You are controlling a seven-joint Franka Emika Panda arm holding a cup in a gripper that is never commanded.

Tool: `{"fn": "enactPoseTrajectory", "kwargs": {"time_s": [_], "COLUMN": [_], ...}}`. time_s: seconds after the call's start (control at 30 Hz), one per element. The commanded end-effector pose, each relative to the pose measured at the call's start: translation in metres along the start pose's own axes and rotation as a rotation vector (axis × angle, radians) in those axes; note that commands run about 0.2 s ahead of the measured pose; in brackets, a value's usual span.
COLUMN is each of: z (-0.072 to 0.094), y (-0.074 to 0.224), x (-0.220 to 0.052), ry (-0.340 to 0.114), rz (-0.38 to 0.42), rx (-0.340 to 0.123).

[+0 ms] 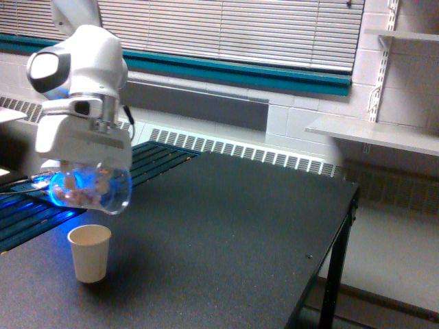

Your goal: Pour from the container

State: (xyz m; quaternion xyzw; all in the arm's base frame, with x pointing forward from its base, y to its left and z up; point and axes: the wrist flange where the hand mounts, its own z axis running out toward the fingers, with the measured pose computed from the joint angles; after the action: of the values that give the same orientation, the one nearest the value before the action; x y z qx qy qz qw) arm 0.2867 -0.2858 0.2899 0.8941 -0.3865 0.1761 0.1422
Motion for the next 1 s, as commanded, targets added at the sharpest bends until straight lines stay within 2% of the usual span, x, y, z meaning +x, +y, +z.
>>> {"fn": "enactPoseTrajectory", "kwargs": {"time_s": [0.03,0.2,0.57,0.8,1.0], "z": [0.000,0.005,0.019,0.026,0.027], "y": [0.025,0.033,0.028,0.035,0.041], "x": [-0.012,-0.025,-0.054,-0.058,-0.049], "ry": [0.004,-0.012,-0.049,-0.045,-0.030], "rz": [0.038,0.018,-0.007,-0.054,-0.066], "rx": [-0.021,-0.038,-0.080,-0.122,-0.140]}}
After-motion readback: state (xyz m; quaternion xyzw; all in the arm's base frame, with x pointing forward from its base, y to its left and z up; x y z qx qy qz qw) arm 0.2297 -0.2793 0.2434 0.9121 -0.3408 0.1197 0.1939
